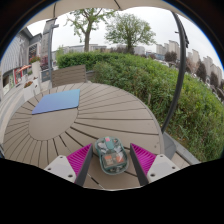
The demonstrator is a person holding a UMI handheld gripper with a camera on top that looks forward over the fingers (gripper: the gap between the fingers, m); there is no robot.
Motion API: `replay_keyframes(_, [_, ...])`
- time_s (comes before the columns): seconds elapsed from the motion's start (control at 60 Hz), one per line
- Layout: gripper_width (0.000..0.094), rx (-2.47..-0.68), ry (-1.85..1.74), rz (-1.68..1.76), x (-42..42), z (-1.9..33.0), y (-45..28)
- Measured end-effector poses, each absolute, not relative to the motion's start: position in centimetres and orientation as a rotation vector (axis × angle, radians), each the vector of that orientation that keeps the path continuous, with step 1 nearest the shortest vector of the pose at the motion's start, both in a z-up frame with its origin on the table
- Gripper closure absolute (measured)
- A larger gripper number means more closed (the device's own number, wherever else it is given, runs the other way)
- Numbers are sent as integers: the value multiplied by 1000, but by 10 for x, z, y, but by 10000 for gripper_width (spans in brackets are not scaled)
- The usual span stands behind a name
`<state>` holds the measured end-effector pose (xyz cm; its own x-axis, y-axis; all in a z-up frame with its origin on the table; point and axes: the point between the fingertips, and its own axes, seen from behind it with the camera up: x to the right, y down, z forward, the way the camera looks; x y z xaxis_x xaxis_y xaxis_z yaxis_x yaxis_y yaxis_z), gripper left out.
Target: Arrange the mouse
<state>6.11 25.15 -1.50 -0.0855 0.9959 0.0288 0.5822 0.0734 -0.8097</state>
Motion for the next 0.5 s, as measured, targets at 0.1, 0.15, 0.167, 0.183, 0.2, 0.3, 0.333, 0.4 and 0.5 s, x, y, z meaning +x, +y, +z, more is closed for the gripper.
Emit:
replay_keyframes(0.1, [209,-1587,-1728,861,60,-15,251])
replay_keyframes(0.15, [260,-1603,-1717,868,61,-14,252])
replay_keyframes(0.167, [308,-1610,-1712,869,61,-14,252])
replay_keyframes(0.183, [382,-1617,-1708,870,61,-14,253])
replay_keyframes(0.2, [428,-1623,-1701,862,61,-14,256])
replay_keyframes(0.3, [519,-1654,-1692,825,63,-14,267])
replay_keyframes(0.333, [532,-1657,-1697,826,62,-14,266])
replay_keyframes(0.4, [537,-1672,-1700,825,63,-13,267])
replay_keyframes(0.5, [550,-1669,-1691,810,61,2,268])
